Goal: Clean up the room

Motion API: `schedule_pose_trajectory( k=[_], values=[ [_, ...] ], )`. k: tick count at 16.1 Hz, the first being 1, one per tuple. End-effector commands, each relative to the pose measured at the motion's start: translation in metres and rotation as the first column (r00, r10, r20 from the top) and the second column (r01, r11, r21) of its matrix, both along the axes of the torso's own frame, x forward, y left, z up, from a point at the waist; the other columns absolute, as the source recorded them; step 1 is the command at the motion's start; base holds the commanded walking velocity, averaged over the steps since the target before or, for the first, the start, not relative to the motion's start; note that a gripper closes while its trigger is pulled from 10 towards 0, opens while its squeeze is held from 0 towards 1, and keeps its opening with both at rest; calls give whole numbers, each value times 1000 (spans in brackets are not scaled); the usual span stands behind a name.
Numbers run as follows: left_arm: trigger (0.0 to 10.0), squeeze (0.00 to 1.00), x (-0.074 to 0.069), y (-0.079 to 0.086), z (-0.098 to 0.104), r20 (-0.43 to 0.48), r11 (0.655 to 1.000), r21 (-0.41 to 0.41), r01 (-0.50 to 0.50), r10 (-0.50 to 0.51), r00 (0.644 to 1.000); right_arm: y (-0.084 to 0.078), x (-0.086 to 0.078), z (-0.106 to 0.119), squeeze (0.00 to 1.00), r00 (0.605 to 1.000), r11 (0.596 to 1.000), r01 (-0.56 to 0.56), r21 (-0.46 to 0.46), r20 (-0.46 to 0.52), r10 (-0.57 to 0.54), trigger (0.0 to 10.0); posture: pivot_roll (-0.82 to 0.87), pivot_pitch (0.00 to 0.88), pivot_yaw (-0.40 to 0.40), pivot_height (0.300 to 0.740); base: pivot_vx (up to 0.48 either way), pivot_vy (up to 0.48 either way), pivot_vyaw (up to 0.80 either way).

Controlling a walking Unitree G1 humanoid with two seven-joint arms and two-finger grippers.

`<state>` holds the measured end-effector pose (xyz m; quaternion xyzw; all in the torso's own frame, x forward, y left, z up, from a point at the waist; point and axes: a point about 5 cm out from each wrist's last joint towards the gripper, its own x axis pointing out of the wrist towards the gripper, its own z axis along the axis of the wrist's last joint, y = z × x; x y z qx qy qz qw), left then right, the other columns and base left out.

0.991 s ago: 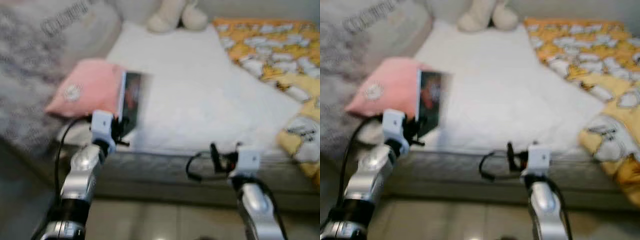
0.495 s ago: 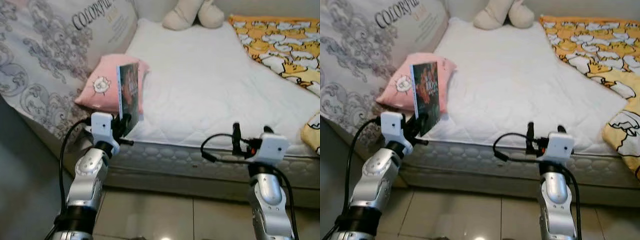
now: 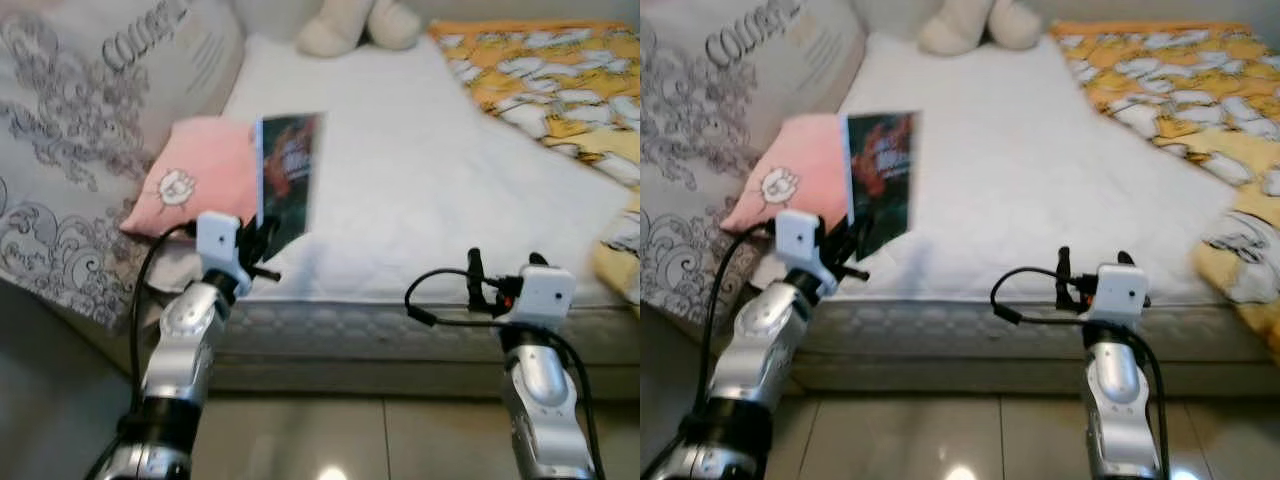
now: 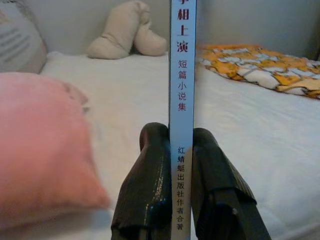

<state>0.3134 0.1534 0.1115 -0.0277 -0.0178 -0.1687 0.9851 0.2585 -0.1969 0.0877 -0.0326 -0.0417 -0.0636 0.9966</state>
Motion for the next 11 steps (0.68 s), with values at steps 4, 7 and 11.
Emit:
schedule_pose_trajectory(
  k=[4, 7, 11],
  values=[
    [10000, 0, 4, 4, 5, 23, 1000, -4, -10, 10, 1000, 6, 2, -1, 0, 999, 999, -41, -17, -11, 40, 10000, -122, 0, 63, 740, 480, 0, 0],
    [10000, 0, 4, 2, 5, 19, 1000, -12, 0, 0, 1000, 10, 2, -3, 0, 998, 998, -59, -18, -16, 59, 10000, -118, 0, 60, 740, 480, 0, 0],
    [10000, 0, 23, -6, -1, -82, 998, -66, 13, -19, 996, 11, 1, -2, 0, 995, 995, -94, -16, -24, 93, 10000, -126, 0, 39, 740, 472, 0, 0]
  ],
)
